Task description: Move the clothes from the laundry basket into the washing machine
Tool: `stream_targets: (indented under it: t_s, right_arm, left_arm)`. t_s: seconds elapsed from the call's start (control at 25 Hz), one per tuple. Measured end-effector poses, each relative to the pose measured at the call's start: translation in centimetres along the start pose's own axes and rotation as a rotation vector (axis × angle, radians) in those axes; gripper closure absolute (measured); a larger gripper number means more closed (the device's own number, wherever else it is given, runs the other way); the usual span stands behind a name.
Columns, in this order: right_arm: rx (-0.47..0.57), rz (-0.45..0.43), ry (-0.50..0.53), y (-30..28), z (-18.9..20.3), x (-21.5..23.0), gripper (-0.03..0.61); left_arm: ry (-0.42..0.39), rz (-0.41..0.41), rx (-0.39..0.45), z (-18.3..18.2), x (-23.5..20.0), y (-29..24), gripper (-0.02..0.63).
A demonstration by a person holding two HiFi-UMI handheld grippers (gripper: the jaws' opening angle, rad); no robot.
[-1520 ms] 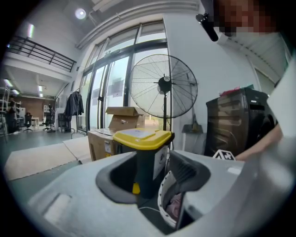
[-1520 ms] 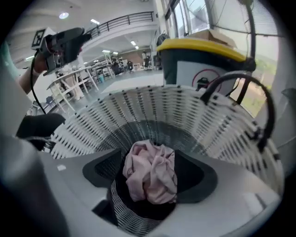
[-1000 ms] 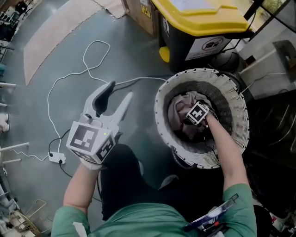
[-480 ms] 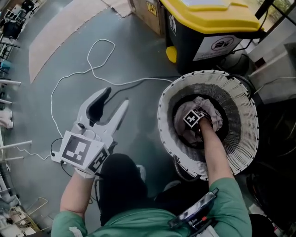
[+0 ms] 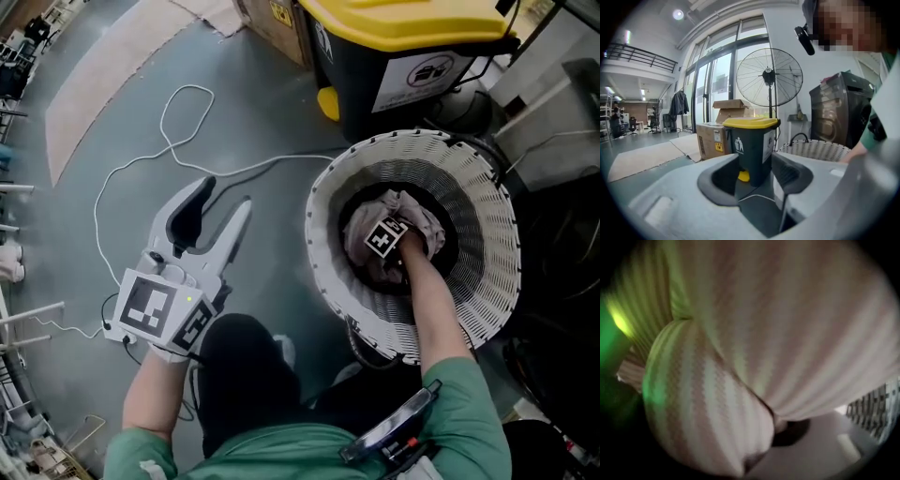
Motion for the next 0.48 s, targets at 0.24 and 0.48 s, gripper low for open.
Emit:
stream_targets:
  t_s: [0.24, 0.48]
  right_arm:
    - [-0.030, -0.009, 0.036, 2.3, 1.0, -0.2, 0.462]
    - [0.028, 0.019, 0.041, 7.5, 1.0, 0.2, 0.472]
  left_arm:
    - [-0.007, 0.020, 0.024, -1.3, 0.9, 0.2, 0.403]
    - [-0.009, 0.042, 0.067, -3.4, 2.1, 0.8, 0.408]
Point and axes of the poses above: the fingertips, and each gripper's own axes: y backward along the fingers, x to its right, z out of its underside, the point moved 5 cm from there along y, backward along the fingers, and after that the axes turned 8 degrees about z, right-handed, at the moved point
